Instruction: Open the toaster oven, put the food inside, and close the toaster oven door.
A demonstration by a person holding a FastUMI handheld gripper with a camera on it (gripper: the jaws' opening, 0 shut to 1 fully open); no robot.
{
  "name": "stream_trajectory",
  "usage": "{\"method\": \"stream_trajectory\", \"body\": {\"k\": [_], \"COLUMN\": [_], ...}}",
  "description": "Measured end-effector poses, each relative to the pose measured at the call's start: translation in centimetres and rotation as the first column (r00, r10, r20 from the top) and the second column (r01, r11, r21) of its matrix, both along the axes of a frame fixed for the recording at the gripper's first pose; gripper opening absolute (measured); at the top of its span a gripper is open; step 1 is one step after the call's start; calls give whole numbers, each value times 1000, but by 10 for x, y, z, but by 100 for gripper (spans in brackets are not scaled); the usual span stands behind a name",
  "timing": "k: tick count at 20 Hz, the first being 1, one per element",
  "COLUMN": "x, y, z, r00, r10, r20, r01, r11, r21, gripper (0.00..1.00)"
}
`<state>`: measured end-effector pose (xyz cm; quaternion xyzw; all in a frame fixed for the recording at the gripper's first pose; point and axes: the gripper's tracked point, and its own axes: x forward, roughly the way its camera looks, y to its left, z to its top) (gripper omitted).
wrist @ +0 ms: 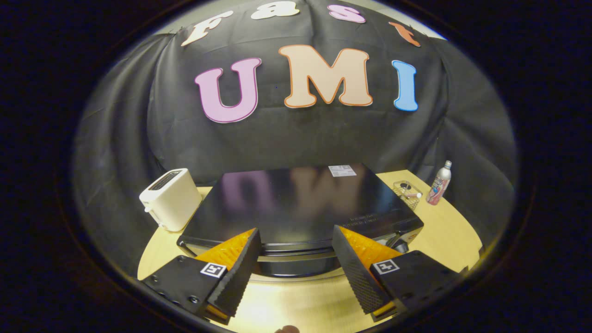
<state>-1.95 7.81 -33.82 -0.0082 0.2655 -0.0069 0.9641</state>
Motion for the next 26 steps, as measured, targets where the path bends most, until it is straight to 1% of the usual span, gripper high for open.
{"method": "stream_trajectory", "body": {"k": [1, 5, 7, 10, 15, 18, 23, 26], "x": [-3, -11, -11, -22, -63, -91, -136, -157], "y": [0, -2, -4, -7, -13, -19, -26, -31], "z": [-2, -4, -5, -5, -15, -27, -63, -96], "r00": [1000, 999, 1000, 999, 998, 997, 985, 964], "r10": [-5, -15, -6, -24, -32, -32, -16, -22], "r20": [-20, -37, -31, -30, -47, -77, -170, -264], "r01": [5, 15, 7, 24, 34, 34, 14, 6], "r11": [1000, 1000, 1000, 999, 999, 999, 1000, 998], "r21": [1, 15, 7, 25, 38, 33, -16, -63], "gripper": [100, 100, 100, 100, 100, 100, 99, 99]}}
